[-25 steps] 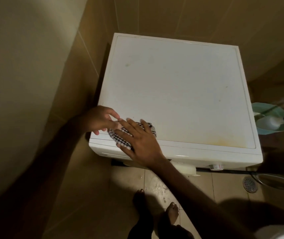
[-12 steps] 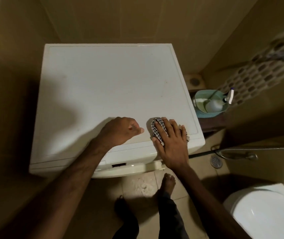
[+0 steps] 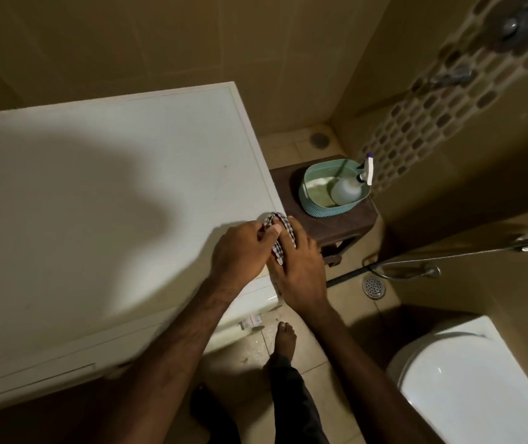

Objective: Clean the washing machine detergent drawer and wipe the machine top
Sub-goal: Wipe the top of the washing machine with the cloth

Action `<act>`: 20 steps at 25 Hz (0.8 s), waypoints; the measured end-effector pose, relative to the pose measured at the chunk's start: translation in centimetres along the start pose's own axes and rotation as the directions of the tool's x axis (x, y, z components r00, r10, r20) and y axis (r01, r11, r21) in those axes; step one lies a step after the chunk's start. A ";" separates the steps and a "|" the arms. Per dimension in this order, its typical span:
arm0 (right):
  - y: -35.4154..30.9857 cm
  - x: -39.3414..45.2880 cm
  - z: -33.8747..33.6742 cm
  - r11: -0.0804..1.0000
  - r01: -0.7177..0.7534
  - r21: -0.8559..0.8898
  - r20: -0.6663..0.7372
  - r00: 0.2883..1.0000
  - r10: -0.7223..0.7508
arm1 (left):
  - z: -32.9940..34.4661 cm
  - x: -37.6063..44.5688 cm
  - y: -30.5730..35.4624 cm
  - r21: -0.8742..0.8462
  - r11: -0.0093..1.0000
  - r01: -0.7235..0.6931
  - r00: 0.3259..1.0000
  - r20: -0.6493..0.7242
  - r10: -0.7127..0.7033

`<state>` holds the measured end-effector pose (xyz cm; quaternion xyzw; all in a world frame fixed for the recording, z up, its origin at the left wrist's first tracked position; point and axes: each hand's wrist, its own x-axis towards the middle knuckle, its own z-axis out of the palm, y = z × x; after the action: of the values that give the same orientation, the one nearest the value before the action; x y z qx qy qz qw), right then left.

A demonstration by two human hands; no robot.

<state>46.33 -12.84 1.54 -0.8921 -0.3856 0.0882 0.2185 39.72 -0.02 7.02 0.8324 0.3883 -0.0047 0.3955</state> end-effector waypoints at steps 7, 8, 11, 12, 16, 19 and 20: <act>3.8 6.2 -3.4 0.760 -0.144 0.633 0.059 0.989 0.137 | 3.8 4.8 7.4 -0.106 0.994 0.019 0.991 -0.130 -0.033; 4.8 7.0 -4.5 0.694 -0.157 0.703 0.100 0.987 0.122 | 4.1 6.0 8.1 -0.134 0.991 0.004 0.992 -0.127 -0.021; 8.3 9.0 -8.0 0.500 -0.238 0.833 0.171 0.969 0.176 | 5.3 10.7 9.7 -0.271 0.963 0.000 0.998 -0.057 -0.016; 9.9 9.7 -8.3 0.446 -0.277 0.851 0.178 0.951 0.252 | 5.9 12.4 10.0 -0.336 0.942 0.004 1.000 -0.020 -0.011; 16.0 13.1 -7.2 0.164 -0.542 0.824 0.440 0.796 0.417 | 8.8 18.3 10.9 -0.497 0.863 0.092 0.994 0.096 -0.051; 18.6 15.5 -5.8 0.163 -0.559 0.813 0.435 0.769 0.468 | 12.2 23.0 10.2 -0.505 0.847 0.169 0.985 0.120 -0.125; 18.9 16.2 -5.2 0.200 -0.528 0.825 0.377 0.779 0.501 | 13.7 24.7 9.5 -0.502 0.846 0.182 0.983 0.121 -0.140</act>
<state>71.47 -14.20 -2.31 -0.7004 0.0424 0.3595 0.6152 67.29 3.08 -3.95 0.6614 0.4279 0.0318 0.6152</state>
